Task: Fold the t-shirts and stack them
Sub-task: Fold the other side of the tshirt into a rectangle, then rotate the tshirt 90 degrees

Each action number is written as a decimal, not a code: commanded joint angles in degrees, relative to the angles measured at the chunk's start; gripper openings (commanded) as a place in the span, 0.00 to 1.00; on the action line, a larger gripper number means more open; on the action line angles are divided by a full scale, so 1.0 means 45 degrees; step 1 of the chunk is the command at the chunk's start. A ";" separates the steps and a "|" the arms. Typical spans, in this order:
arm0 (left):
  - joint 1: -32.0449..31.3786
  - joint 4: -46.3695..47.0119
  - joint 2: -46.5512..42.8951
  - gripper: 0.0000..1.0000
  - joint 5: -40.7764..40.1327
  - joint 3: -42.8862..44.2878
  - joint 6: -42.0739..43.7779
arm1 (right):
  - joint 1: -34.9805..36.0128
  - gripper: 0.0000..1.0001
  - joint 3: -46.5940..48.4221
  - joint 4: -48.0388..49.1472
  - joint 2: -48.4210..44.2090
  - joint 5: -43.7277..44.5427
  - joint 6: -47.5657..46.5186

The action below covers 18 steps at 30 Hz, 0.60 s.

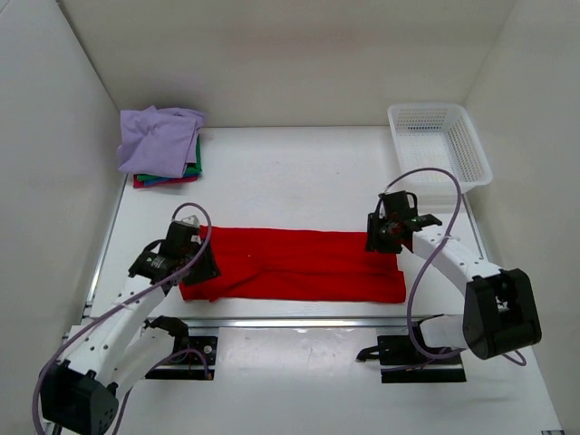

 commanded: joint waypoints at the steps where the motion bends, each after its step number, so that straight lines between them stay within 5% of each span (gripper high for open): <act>1: -0.0390 0.1755 0.0451 0.55 -0.1479 -0.0208 -0.0666 | 0.0351 0.40 0.0338 0.1591 0.0434 -0.0380 -0.0387; 13: -0.2517 0.2617 0.5703 0.53 -0.3062 -0.0521 -0.0744 | 0.0956 0.39 0.0259 0.2452 0.1432 -0.0341 -0.1108; 18: -0.2266 0.3320 0.6466 0.54 -0.3628 -0.0171 -0.0433 | 0.1113 0.40 -0.0091 0.2083 0.1783 -0.0517 -0.0954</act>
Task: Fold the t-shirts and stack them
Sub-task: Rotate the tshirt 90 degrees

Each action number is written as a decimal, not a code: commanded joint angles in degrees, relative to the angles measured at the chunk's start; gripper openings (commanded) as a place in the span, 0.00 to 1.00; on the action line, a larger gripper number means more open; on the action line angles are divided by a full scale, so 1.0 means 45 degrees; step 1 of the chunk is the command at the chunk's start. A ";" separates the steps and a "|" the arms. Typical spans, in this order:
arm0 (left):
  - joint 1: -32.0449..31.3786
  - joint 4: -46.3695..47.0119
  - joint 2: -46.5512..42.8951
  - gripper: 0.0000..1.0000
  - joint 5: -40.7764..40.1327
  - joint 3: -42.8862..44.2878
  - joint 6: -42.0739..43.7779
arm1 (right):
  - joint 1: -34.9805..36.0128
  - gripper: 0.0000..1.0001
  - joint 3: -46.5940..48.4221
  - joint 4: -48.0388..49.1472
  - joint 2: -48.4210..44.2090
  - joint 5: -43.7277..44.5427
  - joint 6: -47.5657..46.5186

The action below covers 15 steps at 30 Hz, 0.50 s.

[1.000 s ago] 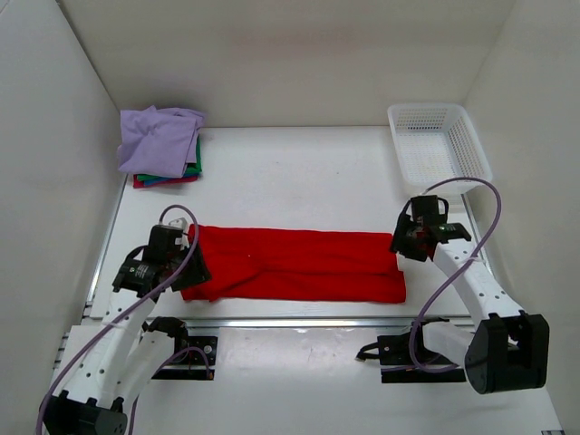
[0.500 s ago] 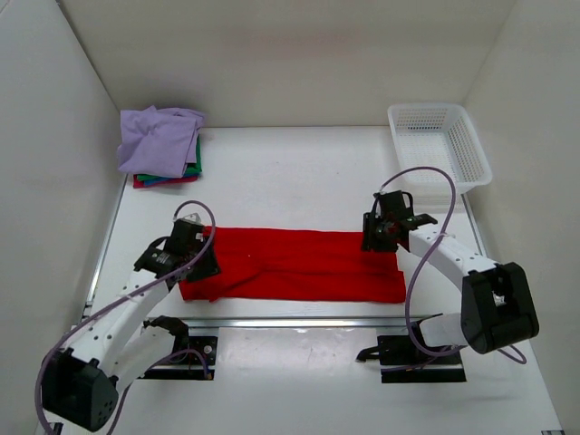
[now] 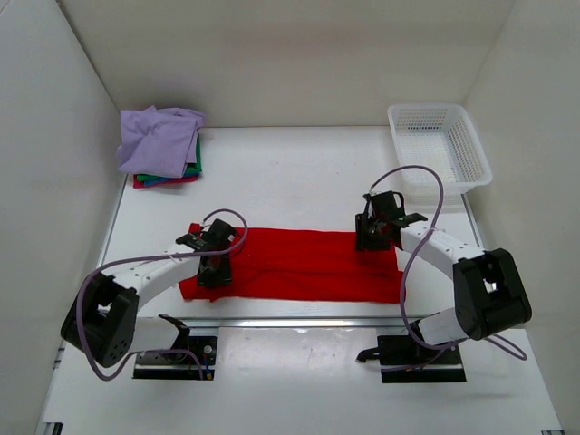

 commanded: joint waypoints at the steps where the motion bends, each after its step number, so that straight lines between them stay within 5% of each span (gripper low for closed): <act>1: 0.0196 0.0887 0.0735 0.54 -0.1017 0.0359 0.0295 | 0.0127 0.39 -0.0165 -0.0064 0.0157 -0.0065 0.0057; 10: 0.0607 0.1784 0.2317 0.53 -0.1253 0.1454 0.1274 | 0.0711 0.40 -0.1005 -0.1140 0.0918 0.0384 0.0799; 15: 0.0998 0.2020 0.4424 0.52 -0.1349 0.3831 0.2170 | 0.1883 0.39 -0.1259 -0.1960 0.0334 0.0678 0.1989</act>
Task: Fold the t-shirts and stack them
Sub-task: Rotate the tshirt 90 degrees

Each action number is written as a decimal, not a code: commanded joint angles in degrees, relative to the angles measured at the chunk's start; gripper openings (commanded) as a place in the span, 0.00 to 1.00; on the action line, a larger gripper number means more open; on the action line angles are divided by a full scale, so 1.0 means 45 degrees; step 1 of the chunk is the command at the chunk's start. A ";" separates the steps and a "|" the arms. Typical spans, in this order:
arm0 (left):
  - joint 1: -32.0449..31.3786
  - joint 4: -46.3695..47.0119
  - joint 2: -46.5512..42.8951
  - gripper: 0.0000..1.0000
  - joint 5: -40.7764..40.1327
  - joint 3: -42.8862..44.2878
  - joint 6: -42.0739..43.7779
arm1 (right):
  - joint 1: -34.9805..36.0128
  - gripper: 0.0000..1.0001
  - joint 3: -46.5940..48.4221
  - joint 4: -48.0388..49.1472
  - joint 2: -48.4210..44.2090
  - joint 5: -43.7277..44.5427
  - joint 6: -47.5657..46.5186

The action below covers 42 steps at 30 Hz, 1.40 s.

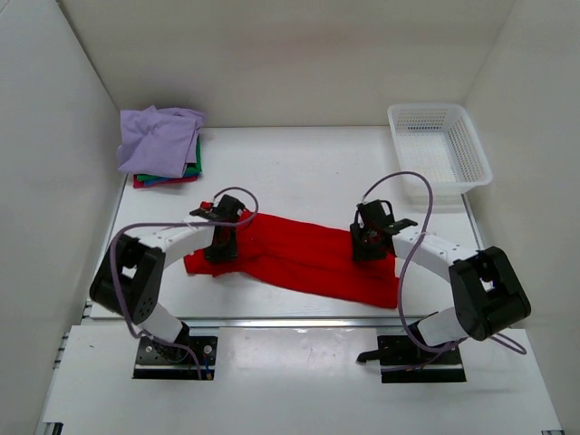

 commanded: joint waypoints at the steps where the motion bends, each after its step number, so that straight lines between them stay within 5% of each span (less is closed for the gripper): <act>1: 0.0342 0.1282 0.1320 0.52 -0.0520 0.1432 0.0715 | 0.1072 0.40 -0.0933 -0.1655 -0.0128 -0.0270 0.1312; 17: 0.1007 -0.1136 0.9502 0.50 0.1550 1.3187 0.3155 | 0.4686 0.37 -0.1794 -0.1189 -0.2416 -0.1401 0.3442; 21: 0.1008 -0.3206 1.2624 0.51 0.1608 1.9275 0.3352 | 0.5723 0.35 -0.1405 0.0237 -0.1402 -0.1422 0.3872; 23: 0.1085 -0.5290 1.5777 0.52 0.2135 2.5619 0.3314 | 0.6133 0.35 -0.1014 0.0765 -0.0602 -0.1364 0.3891; 26: 0.1417 -0.3354 1.4800 0.50 0.3542 2.2711 0.2904 | 0.6756 0.35 0.0369 0.1370 0.1056 -0.1617 0.3424; 30: 0.1455 -0.3893 1.6259 0.52 0.3288 2.5511 0.3060 | 0.7402 0.35 0.1776 0.2092 0.2154 -0.1578 0.2876; 33: 0.1749 -0.2862 1.5698 0.52 0.3562 2.3978 0.2689 | 0.7463 0.35 0.2092 0.2443 0.2662 -0.1714 0.2856; 42: 0.2315 -0.2061 1.5018 0.54 0.4147 2.5595 0.2455 | 0.8126 0.35 0.1880 0.2444 0.1514 -0.0897 0.2545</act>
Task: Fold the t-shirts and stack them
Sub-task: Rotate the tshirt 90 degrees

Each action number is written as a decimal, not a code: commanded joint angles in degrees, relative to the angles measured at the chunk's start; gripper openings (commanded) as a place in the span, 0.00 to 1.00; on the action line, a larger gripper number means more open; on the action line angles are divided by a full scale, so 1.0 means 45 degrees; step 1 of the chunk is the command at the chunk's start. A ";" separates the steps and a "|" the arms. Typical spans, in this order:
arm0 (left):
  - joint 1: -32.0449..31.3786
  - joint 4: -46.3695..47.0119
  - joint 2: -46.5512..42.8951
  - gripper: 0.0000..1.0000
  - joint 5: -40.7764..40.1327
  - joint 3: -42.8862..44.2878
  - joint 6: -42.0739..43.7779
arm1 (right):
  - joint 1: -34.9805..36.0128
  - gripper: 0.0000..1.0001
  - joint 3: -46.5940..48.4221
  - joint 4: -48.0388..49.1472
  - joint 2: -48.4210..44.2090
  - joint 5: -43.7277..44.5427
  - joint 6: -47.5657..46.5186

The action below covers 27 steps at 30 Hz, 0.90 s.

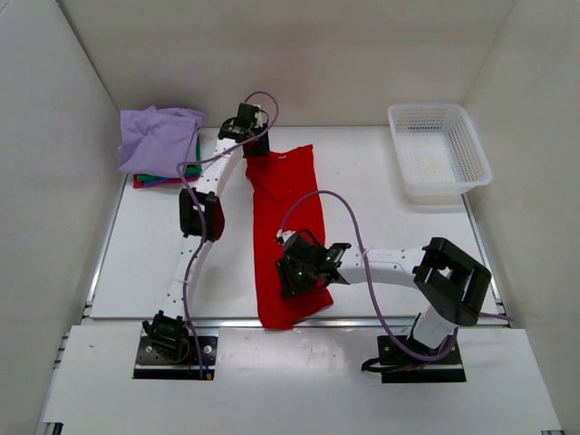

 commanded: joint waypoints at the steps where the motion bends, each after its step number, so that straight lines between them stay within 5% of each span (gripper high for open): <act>1: 0.0353 0.0850 -0.1659 0.54 0.0704 0.0543 -0.0154 | 0.0282 0.35 -0.0230 0.0406 -0.1198 0.0781 -0.0366; 4: 0.0626 0.0991 -0.3084 0.55 0.0843 0.0543 -0.0213 | -0.0128 0.35 -0.0348 0.0310 -0.2156 0.0918 -0.0775; 9: 0.1368 -0.1546 -0.3910 0.56 0.1390 0.0523 -0.0019 | -0.1492 0.37 0.0724 -0.0685 -0.3230 0.1230 -0.1965; 14: 0.1235 -0.3618 -0.3541 0.57 0.0688 -0.0101 0.0412 | -0.2803 0.37 0.0669 -0.0922 -0.4363 0.1211 -0.2397; 27: 0.0198 -0.4461 -0.1606 0.56 -0.0564 0.0543 0.0157 | -0.3956 0.37 -0.0856 -0.1039 -0.6200 0.1036 -0.2280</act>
